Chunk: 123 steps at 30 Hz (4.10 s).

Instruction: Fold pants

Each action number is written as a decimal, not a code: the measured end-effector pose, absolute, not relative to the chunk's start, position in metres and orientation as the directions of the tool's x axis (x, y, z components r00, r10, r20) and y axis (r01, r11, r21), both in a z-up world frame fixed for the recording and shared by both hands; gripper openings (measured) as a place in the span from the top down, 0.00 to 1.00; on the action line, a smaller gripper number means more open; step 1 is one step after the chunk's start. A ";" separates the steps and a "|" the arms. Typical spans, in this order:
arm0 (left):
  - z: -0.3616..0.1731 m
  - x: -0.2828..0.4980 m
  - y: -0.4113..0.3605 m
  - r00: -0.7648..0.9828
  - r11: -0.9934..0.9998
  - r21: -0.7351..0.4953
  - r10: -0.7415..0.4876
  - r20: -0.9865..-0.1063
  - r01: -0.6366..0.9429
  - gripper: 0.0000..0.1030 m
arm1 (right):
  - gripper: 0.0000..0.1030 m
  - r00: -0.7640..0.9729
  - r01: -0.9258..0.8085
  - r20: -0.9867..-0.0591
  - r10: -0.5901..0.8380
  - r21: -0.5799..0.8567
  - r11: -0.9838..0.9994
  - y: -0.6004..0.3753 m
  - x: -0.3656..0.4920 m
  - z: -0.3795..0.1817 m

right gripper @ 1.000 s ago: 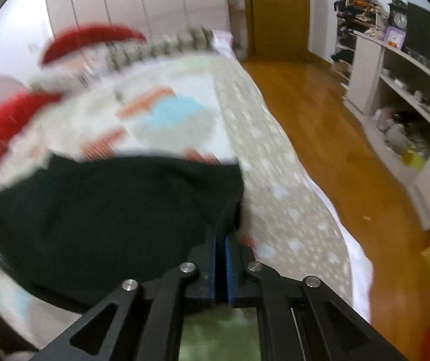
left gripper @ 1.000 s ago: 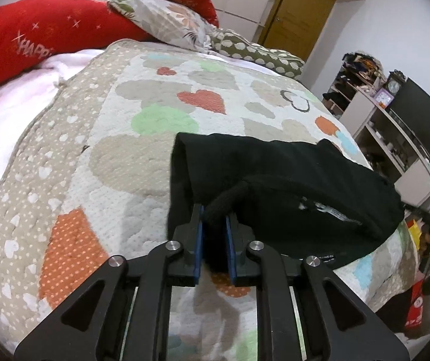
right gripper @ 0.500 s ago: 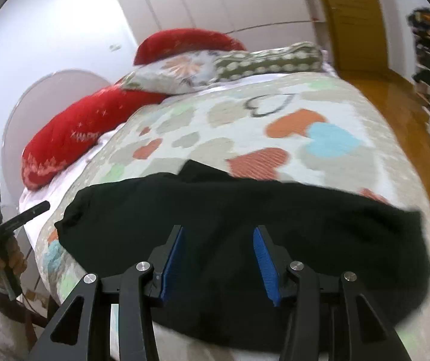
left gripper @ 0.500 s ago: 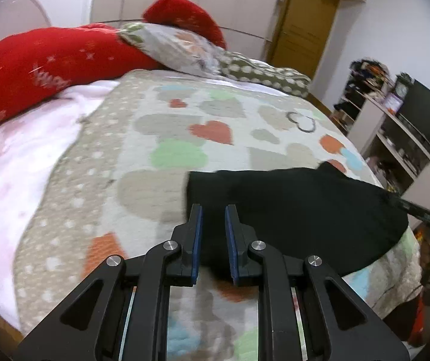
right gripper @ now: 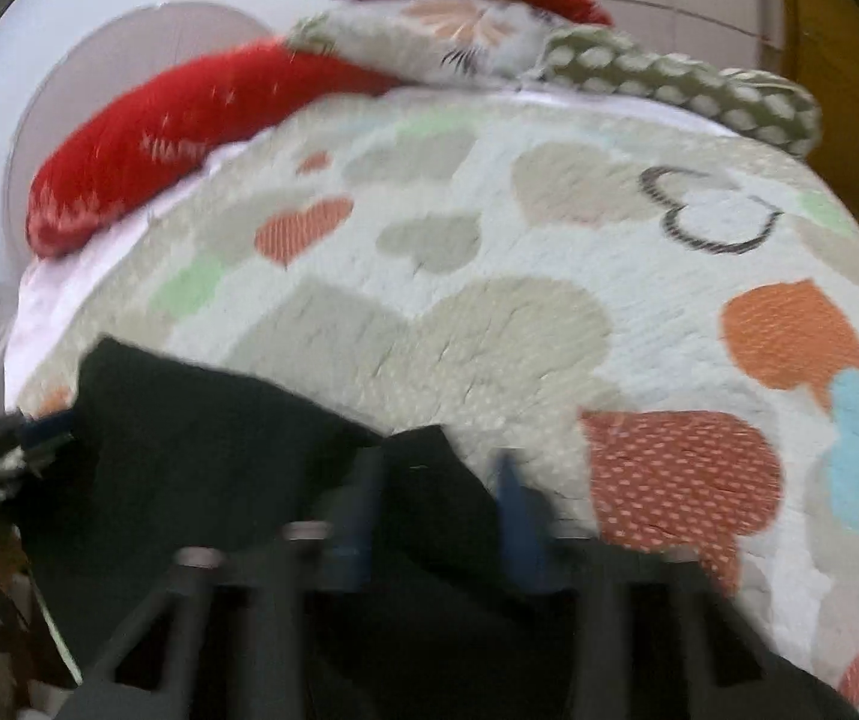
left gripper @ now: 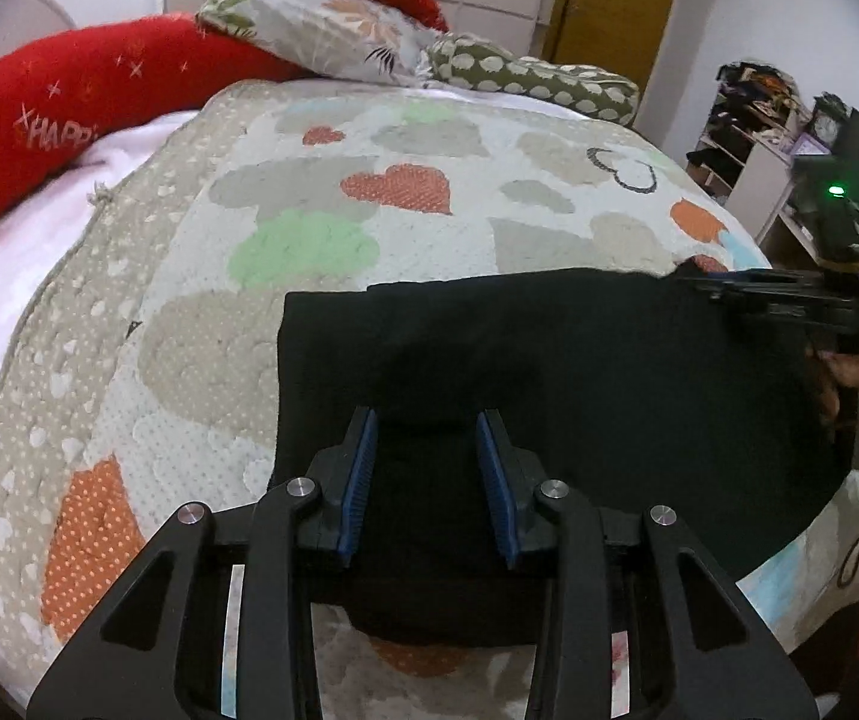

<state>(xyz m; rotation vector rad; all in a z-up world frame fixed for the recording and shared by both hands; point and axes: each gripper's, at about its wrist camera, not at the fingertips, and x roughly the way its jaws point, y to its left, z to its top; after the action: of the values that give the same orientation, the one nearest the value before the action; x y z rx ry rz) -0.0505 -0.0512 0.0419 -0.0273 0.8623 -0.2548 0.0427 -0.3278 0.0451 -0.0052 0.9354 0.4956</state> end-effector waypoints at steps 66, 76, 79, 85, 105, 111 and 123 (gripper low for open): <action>0.067 -0.027 -0.121 0.644 0.974 -0.120 -0.218 -0.733 0.193 0.32 | 0.58 0.651 -0.076 -0.704 0.284 0.312 0.947 -0.443 -0.048 0.049; 0.033 -0.014 -0.169 0.573 0.965 -0.056 -0.199 -0.795 0.258 0.32 | 0.58 0.669 0.049 -0.732 0.129 0.217 0.975 -0.469 -0.033 0.029; 0.031 -0.015 -0.165 0.564 0.965 -0.080 -0.211 -0.799 0.248 0.32 | 0.58 0.674 0.060 -0.724 0.146 0.251 0.966 -0.483 -0.045 0.034; 0.039 -0.024 -0.168 0.572 0.964 -0.097 -0.227 -0.788 0.249 0.32 | 0.58 0.694 0.016 -0.698 0.177 0.261 0.965 -0.482 -0.082 0.057; 0.047 -0.054 -0.161 0.589 0.965 -0.092 -0.224 -0.776 0.246 0.32 | 0.58 0.612 -0.142 -0.764 0.206 0.150 0.978 -0.415 -0.127 0.034; 0.038 -0.063 -0.151 0.568 0.970 -0.117 -0.221 -0.793 0.214 0.32 | 0.57 0.609 -0.142 -0.766 0.206 0.150 0.978 -0.420 -0.129 0.035; 0.088 -0.118 -0.119 0.637 0.981 -0.122 -0.190 -0.747 0.149 0.32 | 0.53 0.624 -0.157 -0.714 0.317 0.283 0.946 -0.402 -0.093 0.052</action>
<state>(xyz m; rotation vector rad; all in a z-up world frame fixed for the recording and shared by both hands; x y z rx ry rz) -0.1185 -0.1193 0.0880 -0.0509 0.8587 -0.1937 -0.0934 -0.4025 0.0519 0.2014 0.8562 0.2743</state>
